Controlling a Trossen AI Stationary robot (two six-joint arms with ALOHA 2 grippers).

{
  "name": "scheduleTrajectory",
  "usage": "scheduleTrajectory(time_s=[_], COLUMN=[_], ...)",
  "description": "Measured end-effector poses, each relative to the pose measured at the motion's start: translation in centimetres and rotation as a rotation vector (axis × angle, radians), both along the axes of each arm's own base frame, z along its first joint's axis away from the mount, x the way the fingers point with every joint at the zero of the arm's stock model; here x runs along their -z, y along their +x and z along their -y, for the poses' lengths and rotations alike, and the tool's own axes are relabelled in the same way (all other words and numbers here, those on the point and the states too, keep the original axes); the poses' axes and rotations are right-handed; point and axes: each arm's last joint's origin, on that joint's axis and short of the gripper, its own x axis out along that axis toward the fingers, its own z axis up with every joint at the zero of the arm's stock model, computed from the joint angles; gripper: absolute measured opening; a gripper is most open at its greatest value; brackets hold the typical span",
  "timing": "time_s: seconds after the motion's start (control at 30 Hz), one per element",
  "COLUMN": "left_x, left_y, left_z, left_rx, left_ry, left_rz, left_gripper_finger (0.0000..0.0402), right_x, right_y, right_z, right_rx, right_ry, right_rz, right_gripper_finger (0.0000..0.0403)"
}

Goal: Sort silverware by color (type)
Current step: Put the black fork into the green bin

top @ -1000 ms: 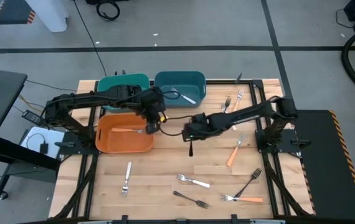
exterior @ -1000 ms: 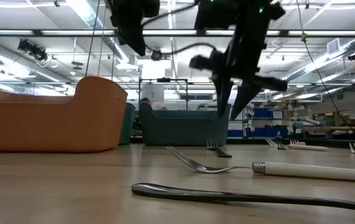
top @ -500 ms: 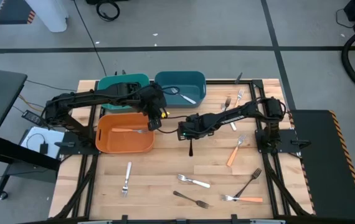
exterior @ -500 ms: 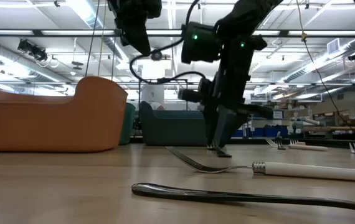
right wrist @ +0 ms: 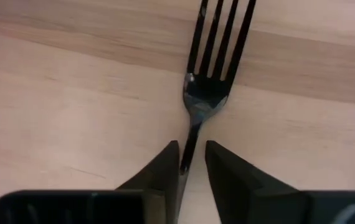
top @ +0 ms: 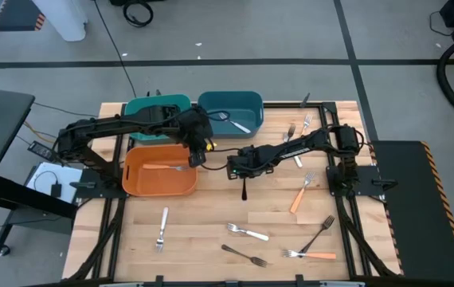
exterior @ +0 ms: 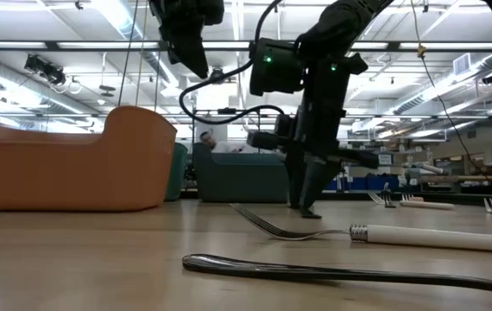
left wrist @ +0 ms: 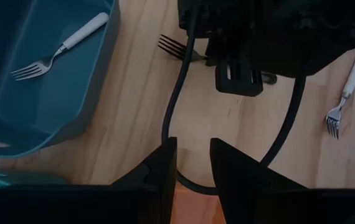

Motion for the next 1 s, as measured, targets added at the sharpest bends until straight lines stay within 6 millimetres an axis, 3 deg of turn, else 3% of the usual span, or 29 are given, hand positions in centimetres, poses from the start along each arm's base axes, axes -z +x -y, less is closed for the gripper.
scheduleTrajectory(time_s=[0.17,0.53,0.83,1.0], left_x=[0.0,0.0,0.0,-0.3], left_y=[0.0,-0.1,-0.1,0.3], left_z=[0.0,0.0,0.0,-0.5], left_rx=[0.003,0.018,0.017,0.004], left_ry=[0.002,0.01,0.01,0.02], left_rz=[0.0,-0.009,-0.008,0.047], left_gripper_finger=[0.0105,0.0105,0.0105,0.0105], right_x=[0.1,-1.2,-7.5,-11.7], right_y=[-0.3,-0.9,-2.7,-4.4], right_z=[0.0,-0.6,-2.7,-2.9], right_rx=[-0.043,-0.253,-0.356,-0.321], right_ry=[0.003,0.052,0.029,-0.12], right_rz=[-0.041,-0.054,0.088,0.204], right_gripper_finger=[0.0016,0.001,0.001,0.001])
